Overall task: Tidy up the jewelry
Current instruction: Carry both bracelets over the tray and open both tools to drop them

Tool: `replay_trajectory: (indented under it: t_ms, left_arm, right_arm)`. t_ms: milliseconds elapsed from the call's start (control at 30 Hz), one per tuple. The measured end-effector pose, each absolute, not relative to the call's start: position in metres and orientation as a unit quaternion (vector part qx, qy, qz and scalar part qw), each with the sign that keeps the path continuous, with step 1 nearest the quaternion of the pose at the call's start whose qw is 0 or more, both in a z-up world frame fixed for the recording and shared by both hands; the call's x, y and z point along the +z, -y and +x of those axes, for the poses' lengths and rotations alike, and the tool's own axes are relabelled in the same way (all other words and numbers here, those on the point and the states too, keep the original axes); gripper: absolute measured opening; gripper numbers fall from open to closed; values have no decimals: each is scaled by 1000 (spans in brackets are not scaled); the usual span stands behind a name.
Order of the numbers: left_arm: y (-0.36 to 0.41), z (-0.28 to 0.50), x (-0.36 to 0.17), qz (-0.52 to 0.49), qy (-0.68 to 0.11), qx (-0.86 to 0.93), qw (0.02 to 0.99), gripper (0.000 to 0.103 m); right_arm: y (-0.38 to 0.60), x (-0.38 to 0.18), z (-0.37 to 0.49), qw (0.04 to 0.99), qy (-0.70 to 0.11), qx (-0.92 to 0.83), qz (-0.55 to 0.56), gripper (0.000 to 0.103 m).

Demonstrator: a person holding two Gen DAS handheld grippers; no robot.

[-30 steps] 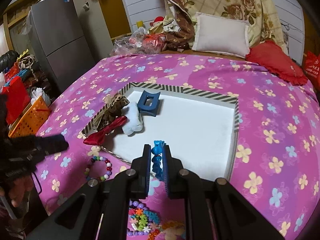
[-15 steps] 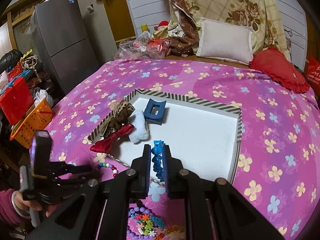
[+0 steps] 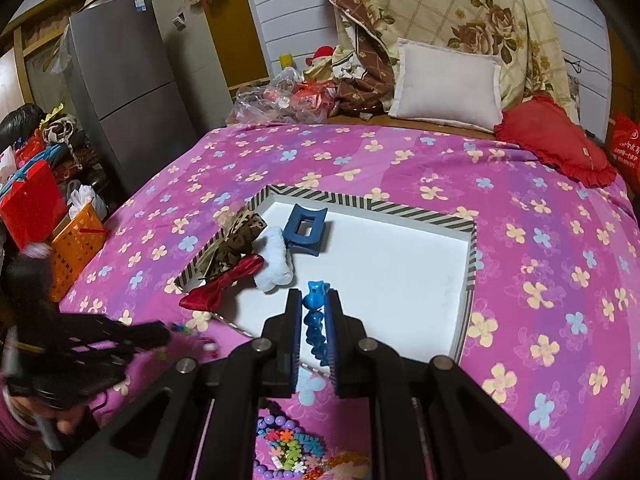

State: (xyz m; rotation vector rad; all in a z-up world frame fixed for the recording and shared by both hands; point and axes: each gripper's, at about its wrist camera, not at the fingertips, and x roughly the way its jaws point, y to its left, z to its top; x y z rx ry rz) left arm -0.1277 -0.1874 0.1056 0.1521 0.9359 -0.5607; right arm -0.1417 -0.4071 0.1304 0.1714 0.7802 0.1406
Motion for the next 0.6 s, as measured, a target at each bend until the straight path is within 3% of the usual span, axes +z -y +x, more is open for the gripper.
replay_trajectory:
  t_ms: [267,600]
  left_arm:
    - [227,-110,147,69,-415,-284,861,12]
    - [269,-63,74,38,-479,-251,841,12]
  right_arm:
    - [406,117,-117,912,-389,80,106,11]
    - [450,48,-107,876,-461,27,142,11]
